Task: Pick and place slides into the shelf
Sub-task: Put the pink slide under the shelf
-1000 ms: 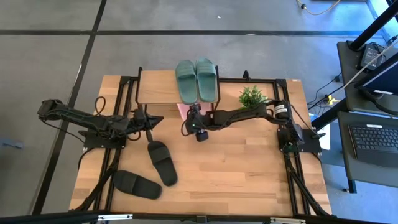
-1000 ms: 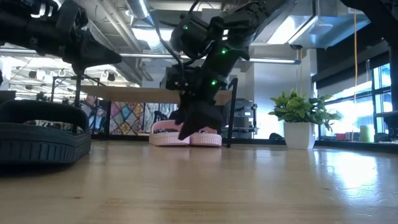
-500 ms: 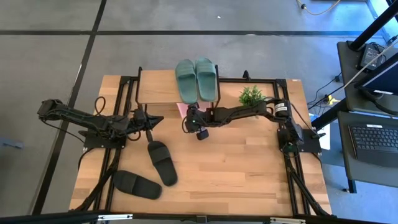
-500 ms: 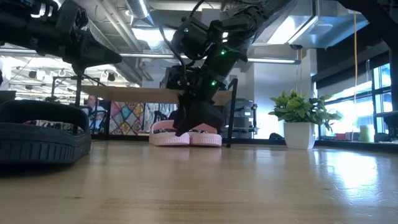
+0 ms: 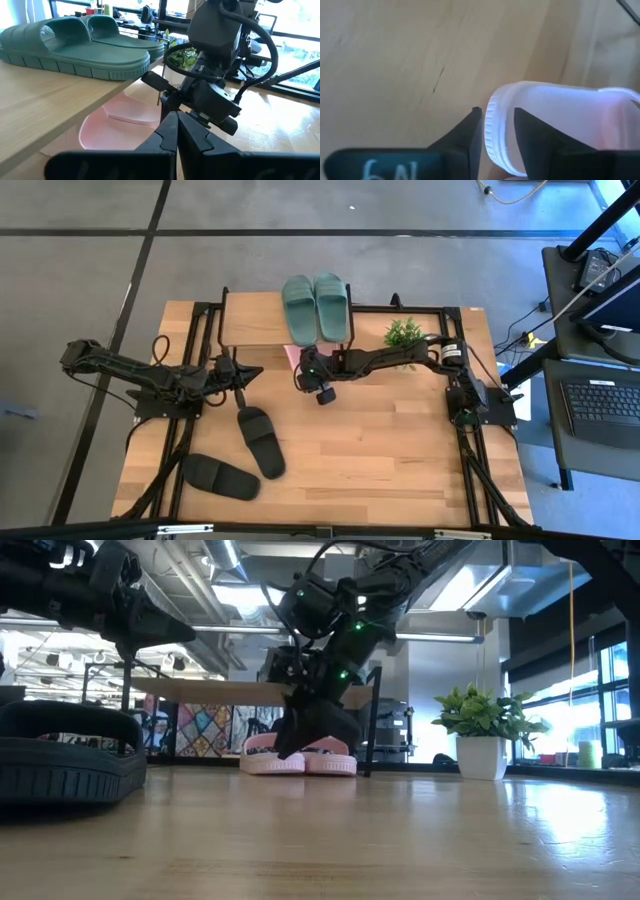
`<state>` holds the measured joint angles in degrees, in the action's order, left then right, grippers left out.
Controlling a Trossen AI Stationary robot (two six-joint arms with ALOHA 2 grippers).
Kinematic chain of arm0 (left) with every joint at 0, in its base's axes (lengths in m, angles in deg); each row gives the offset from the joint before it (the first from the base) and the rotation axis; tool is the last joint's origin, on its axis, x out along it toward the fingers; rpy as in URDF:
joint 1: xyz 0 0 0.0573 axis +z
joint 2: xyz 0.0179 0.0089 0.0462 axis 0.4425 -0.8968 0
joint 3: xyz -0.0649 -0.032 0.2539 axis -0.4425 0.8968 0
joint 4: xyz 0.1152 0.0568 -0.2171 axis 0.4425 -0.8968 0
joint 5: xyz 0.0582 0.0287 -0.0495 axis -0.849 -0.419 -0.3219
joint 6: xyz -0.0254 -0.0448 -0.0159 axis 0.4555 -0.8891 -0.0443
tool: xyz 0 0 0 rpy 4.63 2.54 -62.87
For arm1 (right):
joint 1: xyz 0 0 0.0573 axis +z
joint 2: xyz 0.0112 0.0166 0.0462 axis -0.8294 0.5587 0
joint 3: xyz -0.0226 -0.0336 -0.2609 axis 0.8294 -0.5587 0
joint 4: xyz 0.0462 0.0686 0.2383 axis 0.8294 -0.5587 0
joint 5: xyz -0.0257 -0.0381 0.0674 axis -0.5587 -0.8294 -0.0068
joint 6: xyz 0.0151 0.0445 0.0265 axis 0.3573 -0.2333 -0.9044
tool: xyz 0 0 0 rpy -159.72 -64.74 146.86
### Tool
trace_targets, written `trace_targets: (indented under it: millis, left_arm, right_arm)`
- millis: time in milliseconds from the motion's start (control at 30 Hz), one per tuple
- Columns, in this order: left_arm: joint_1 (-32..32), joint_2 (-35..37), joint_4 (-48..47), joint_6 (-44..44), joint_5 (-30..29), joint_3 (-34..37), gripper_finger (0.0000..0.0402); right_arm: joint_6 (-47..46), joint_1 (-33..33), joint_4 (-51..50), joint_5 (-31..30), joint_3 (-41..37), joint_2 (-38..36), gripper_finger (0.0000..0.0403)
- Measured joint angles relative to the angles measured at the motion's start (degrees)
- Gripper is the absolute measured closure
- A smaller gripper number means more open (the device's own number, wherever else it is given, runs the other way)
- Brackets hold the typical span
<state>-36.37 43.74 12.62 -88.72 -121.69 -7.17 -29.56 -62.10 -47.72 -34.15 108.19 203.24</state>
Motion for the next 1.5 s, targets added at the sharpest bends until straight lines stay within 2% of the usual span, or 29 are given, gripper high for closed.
trace_targets:
  millis: [367,667,900,1400,1500]
  left_arm:
    - [0.0,0.0,-0.1,0.0,0.0,0.0,0.0401]
    - [0.0,0.0,-0.3,0.0,0.0,0.0,0.0401]
    - [0.0,0.0,-0.3,0.0,0.0,0.0,0.0401]
    - [0.0,0.0,-0.4,0.0,0.0,0.0,0.0401]
    - [0.0,0.0,-0.4,0.0,0.0,0.0,0.0401]
  right_arm:
    - [0.3,-0.1,0.9,-2.2,0.0,2.2,0.0305]
    - [-1.1,-0.1,1.3,-2.7,0.0,2.2,0.039]
    - [-12.7,-0.1,3.7,-4.2,0.0,2.4,0.0389]
    - [-23.0,-0.7,7.8,-6.7,0.0,2.8,0.0393]
    - [-24.1,-1.0,7.9,-9.1,0.0,3.9,0.0393]
